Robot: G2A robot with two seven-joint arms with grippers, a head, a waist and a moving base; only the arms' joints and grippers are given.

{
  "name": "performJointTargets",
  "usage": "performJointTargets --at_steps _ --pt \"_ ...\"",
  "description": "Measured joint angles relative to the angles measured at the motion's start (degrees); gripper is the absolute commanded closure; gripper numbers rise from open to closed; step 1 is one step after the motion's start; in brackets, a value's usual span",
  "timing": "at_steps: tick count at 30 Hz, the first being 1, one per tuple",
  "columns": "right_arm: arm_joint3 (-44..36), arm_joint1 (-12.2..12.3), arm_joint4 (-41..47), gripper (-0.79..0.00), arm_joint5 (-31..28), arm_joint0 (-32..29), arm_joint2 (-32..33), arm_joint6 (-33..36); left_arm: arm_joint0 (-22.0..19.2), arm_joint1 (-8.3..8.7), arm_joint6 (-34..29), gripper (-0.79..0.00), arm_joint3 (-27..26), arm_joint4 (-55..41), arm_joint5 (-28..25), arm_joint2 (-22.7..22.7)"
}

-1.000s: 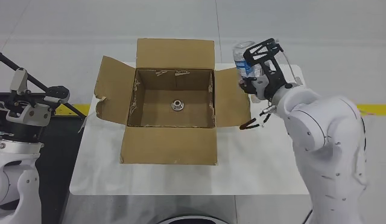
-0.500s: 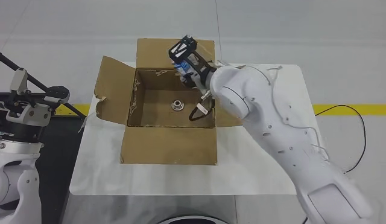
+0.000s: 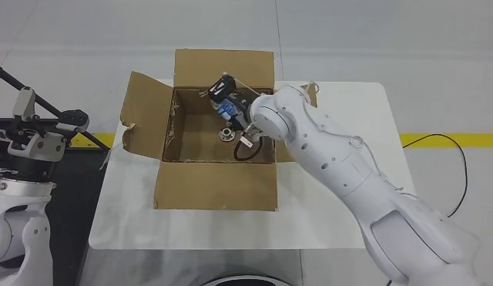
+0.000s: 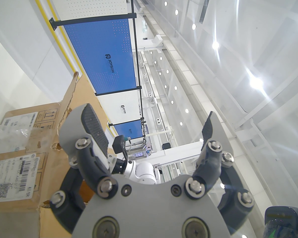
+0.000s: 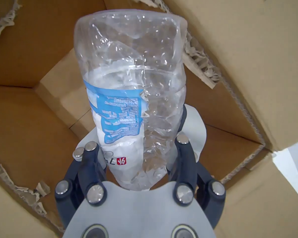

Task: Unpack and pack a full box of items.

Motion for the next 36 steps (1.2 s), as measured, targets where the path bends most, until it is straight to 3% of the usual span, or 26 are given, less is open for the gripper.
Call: performJointTargets --at_steps 16,21,25,29,34,36 --pt "18.00 -6.91 1.27 -0.006 -0.15 2.56 -6.29 -1.58 0.00 0.00 0.00 -0.785 0.00 0.00 0.00 0.00" --pt "21.73 -8.87 0.80 -0.274 0.13 3.23 -7.52 -1.52 0.00 0.00 0.00 -0.785 0.00 0.00 0.00 0.00" --pt "23.89 -10.06 0.48 -0.357 -0.88 3.72 -8.00 -2.01 0.00 0.00 0.00 -0.785 0.00 0.00 0.00 0.00" --pt "25.04 -10.93 -0.06 -0.391 -1.94 4.06 -8.25 -2.47 0.00 0.00 0.00 -0.785 0.00 0.00 0.00 0.00" --pt "24.41 -11.45 -1.57 -0.653 -2.26 4.55 -8.17 -2.94 0.00 0.00 0.00 -0.785 0.00 0.00 0.00 0.00" --pt "23.36 -11.38 -2.19 -0.705 -2.08 4.71 -7.81 -2.88 0.00 0.00 0.00 -0.785 0.00 0.00 0.00 0.00"
